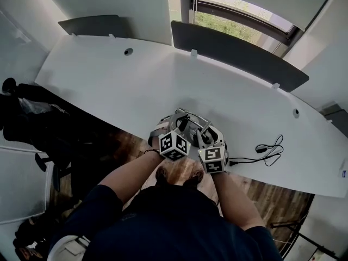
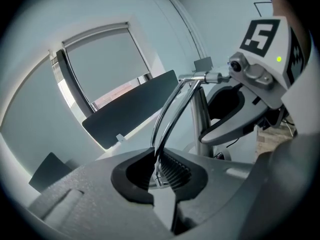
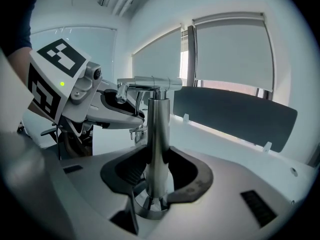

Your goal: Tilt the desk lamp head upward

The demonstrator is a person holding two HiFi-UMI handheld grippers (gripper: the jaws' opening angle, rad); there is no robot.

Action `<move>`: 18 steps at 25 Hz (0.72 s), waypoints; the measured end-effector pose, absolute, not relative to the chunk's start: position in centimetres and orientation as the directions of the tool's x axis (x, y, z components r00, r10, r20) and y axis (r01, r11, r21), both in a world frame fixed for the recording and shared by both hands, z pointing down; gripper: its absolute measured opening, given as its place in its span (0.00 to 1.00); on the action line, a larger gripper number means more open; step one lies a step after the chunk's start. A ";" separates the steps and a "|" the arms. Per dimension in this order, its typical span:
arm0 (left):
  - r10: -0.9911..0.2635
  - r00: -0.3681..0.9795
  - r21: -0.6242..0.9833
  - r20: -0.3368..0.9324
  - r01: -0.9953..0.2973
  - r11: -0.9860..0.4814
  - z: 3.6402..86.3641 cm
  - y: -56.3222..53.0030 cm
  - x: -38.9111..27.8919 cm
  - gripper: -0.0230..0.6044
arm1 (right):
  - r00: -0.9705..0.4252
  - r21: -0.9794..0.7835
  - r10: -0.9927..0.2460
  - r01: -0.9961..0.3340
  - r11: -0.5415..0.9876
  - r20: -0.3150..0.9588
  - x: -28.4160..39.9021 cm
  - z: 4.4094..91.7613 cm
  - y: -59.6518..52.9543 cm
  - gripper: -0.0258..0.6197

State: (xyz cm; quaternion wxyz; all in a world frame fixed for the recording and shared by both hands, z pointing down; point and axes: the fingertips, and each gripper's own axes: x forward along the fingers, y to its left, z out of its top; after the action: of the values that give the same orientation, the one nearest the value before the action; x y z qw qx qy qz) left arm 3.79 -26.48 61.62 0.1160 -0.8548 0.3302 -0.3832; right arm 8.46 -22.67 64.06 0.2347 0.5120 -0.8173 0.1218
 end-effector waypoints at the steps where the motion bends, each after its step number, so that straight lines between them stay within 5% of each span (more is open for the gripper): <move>1: -0.654 0.484 -0.450 0.581 -0.478 -0.754 61.5 -26.5 3.8 0.10 | -0.365 0.038 -0.778 -0.895 0.445 0.511 8.5 64.1 -22.7 0.26; 18: -0.642 0.451 -0.493 0.619 -0.413 -0.766 60.7 -26.3 3.3 0.11 | -0.360 0.007 -0.747 -0.898 0.439 0.559 8.4 64.0 -22.6 0.26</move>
State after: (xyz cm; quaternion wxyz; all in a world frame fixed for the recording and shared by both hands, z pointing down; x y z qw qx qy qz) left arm 3.33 -26.27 60.70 0.1367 -0.8408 0.3139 -0.4194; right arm 8.36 -22.61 63.96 0.2500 0.5073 -0.8106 0.1520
